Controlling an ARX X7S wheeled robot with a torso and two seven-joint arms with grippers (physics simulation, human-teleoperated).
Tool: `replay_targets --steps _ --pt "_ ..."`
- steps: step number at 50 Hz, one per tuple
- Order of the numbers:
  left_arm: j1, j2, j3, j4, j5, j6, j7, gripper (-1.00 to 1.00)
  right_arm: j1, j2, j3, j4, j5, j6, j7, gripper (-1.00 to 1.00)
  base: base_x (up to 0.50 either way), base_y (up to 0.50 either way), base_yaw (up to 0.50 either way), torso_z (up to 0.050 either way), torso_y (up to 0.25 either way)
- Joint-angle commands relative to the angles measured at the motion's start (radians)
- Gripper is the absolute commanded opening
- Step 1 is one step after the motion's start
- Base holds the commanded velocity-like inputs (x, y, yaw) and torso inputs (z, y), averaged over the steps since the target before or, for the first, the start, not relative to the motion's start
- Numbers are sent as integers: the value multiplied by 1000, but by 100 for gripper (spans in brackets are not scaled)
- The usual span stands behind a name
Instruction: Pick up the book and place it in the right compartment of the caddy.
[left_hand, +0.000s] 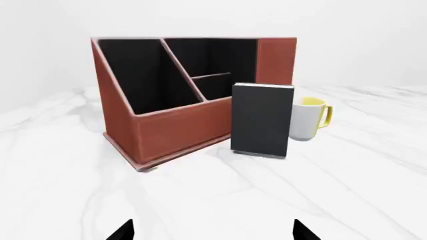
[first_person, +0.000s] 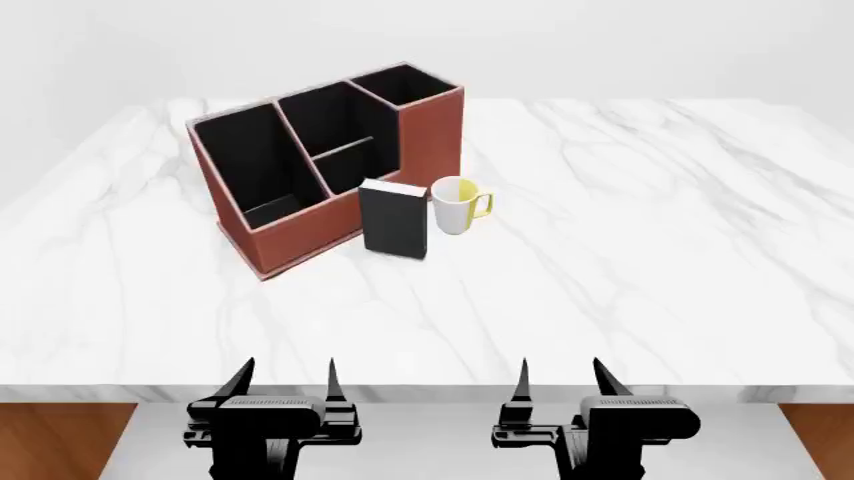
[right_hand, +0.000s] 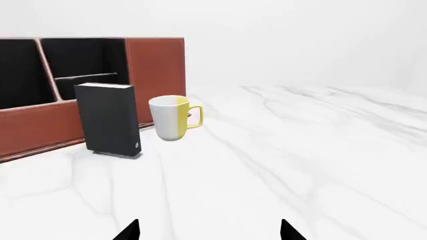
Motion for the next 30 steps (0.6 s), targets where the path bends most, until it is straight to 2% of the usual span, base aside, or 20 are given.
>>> replay_targets --steps 1,17,21,24,27,28,29,30 --pt "3 -16 16 5 -16 3 -20 100 0 14 -12 -3 23 6 25 100 0 0 0 0 0" --pt "-4 -59 56 20 -30 6 -93 100 -4 58 -60 -11 52 4 77 100 0 0 0 0 0" --pt "6 -67 36 178 -84 -105 -98 100 -21 60 -61 -112 80 60 87 100 0 0 0 0 0" --pt "-11 -88 38 331 -62 -207 -122 100 -9 79 -75 -231 27 163 122 100 0 0 0 0 0" --pt "-40 -114 40 462 -69 -334 -122 100 16 95 -45 -397 73 331 127 100 0 0 0 0 0" --pt "-67 -126 31 535 -85 -428 -120 100 38 110 -31 -486 86 424 130 100 0 0 0 0 0" --pt "-67 -127 32 539 -86 -432 -121 100 46 119 -28 -519 87 460 132 100 0 0 0 0 0" --pt "-92 -138 24 586 -98 -497 -119 100 52 124 -21 -547 94 487 134 100 0 0 0 0 0"
